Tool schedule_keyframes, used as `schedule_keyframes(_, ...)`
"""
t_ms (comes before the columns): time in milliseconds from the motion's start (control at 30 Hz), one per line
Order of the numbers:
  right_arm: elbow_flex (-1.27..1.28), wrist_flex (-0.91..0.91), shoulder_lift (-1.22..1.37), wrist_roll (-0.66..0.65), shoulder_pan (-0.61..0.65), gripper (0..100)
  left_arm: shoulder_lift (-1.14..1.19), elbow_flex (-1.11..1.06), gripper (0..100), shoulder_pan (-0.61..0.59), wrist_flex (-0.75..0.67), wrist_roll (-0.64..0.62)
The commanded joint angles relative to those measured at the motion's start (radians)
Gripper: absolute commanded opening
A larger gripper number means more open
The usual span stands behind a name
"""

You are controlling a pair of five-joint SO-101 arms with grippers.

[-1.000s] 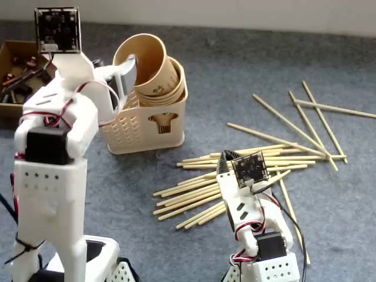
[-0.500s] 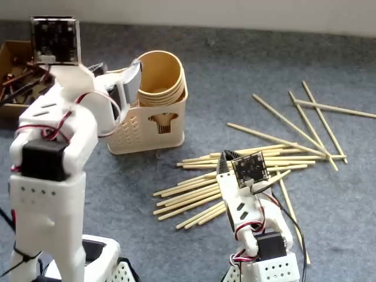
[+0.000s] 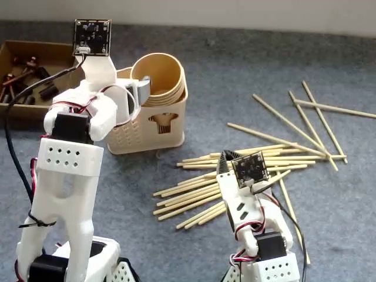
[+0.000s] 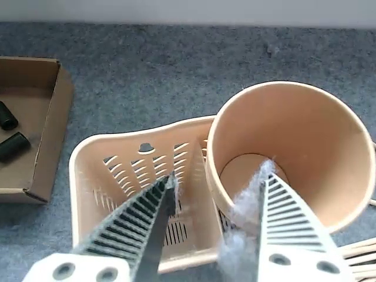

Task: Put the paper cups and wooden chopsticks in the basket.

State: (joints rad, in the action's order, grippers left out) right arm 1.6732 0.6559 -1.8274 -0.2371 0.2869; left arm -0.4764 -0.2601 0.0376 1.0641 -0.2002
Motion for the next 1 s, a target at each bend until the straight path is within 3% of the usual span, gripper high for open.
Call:
schedule_keyframes(0, 0.147, 0.005, -0.004, -0.011, 0.005, 1.0, -0.048, 0.061, 23, 0.035, -0.008, -0.003)
schedule_keyframes(400, 0.147, 0.005, -0.004, -0.011, 0.005, 1.0, -0.374, 0.090, 23, -0.041, 0.143, 0.041)
schedule_keyframes(967, 0.147, 0.005, -0.004, -0.011, 0.005, 1.0, -0.929, -0.478, 11, -0.096, 0.140, 0.230)
